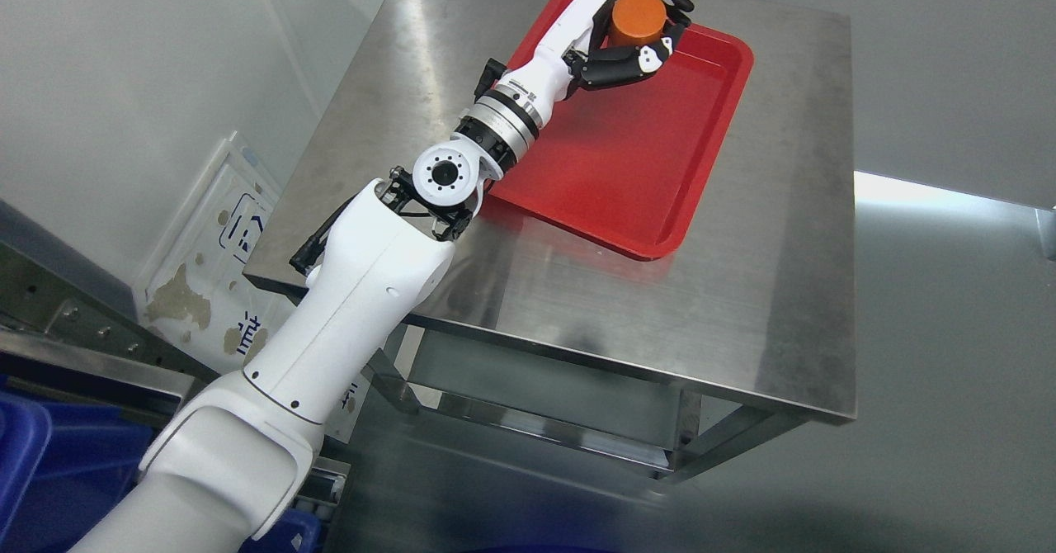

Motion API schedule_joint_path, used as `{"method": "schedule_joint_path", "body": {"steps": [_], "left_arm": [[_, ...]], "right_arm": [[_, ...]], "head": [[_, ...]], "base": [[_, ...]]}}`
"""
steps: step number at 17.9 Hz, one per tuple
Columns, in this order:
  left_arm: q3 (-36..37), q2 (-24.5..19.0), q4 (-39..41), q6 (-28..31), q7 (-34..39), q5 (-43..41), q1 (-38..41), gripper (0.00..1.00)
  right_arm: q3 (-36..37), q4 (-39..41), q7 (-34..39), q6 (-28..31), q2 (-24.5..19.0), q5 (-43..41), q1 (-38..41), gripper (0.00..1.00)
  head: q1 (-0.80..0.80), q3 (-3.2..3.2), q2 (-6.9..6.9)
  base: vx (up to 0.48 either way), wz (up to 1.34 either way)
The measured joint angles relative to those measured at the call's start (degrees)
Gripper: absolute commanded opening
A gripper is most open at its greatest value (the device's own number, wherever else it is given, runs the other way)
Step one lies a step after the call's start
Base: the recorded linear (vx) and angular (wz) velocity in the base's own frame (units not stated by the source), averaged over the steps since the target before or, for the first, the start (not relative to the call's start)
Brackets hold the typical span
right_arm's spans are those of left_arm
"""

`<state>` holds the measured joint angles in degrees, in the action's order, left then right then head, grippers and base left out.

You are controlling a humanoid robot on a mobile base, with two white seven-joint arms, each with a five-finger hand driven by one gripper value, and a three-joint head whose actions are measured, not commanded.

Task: Grab orange capacitor from left shelf to right desk
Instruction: 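Lower the capacitor onto the red tray with the left hand, then open the left hand and lift it away from the capacitor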

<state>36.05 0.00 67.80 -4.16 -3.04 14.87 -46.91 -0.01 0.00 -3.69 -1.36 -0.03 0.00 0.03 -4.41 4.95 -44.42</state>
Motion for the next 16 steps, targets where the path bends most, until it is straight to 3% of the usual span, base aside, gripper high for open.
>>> {"method": "schedule_joint_path", "body": {"steps": [6, 12, 16], "left_arm": [[-0.6, 0.0, -7.1, -0.8, 0.7, -0.5, -0.3, 0.1], [0.0, 0.0, -10.5, -0.9, 0.1, -0.5, -0.5, 0.37], [0.5, 0.0, -11.2, -0.9, 0.0, -0.5, -0.5, 0.7]], "right_arm": [[0.0, 0.0, 0.0, 0.0, 0.0, 0.0, -0.1, 1.0], [0.0, 0.0, 0.0, 0.0, 0.0, 0.0, -0.1, 1.0], [0.0, 0.0, 0.0, 0.0, 0.1, 0.0, -0.1, 1.0]], "head": [[0.0, 0.0, 0.0], [0.0, 0.0, 0.0], [0.0, 0.0, 0.0]], "base": [[0.042, 0.02], [0.0, 0.0], [0.0, 0.0]]}}
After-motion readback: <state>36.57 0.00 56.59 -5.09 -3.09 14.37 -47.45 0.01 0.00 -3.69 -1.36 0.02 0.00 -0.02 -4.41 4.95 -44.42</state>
